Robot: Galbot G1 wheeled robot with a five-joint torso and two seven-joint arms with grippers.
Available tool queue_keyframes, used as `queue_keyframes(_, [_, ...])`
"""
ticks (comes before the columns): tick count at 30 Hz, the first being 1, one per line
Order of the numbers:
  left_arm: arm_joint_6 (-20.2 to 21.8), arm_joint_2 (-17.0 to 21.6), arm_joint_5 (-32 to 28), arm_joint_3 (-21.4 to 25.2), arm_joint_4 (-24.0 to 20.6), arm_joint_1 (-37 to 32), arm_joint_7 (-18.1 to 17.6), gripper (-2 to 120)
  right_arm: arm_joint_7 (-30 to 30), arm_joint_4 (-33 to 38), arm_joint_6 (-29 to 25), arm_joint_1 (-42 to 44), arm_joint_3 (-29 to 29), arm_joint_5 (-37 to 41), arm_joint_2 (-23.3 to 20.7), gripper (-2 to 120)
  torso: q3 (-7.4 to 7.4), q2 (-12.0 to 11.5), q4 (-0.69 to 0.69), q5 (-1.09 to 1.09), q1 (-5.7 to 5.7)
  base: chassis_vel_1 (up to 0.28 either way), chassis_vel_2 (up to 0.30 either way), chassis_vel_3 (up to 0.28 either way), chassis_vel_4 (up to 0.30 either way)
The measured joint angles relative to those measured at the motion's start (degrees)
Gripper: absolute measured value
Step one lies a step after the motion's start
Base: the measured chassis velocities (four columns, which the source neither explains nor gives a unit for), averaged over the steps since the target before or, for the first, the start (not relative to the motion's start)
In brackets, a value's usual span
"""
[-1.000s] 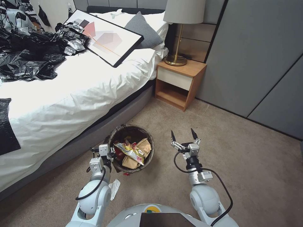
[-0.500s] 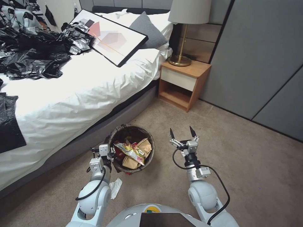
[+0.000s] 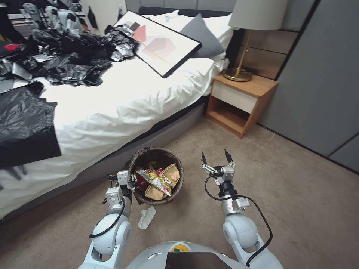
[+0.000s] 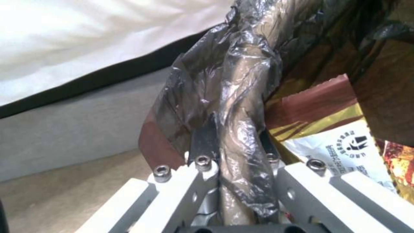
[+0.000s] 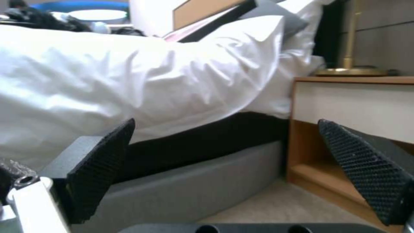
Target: Pick up the trash bin, then pick up the garbage from the floor and place it into the trash bin.
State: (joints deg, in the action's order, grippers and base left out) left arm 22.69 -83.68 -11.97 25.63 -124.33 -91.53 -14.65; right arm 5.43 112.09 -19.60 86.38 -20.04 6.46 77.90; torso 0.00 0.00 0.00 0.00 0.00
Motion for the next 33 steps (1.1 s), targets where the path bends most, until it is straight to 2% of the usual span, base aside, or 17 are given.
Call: queue_keyframes(33, [-0.2, 0.0, 0.0, 0.2, -0.2, -0.3, 0.1, 3, -0.2, -0.6, 0.7, -1.0, 0.7, -0.6, 0.0, 100, 0.0, 0.0, 0.0, 0.0, 0.0, 0.085, 0.083, 0.086, 0.085])
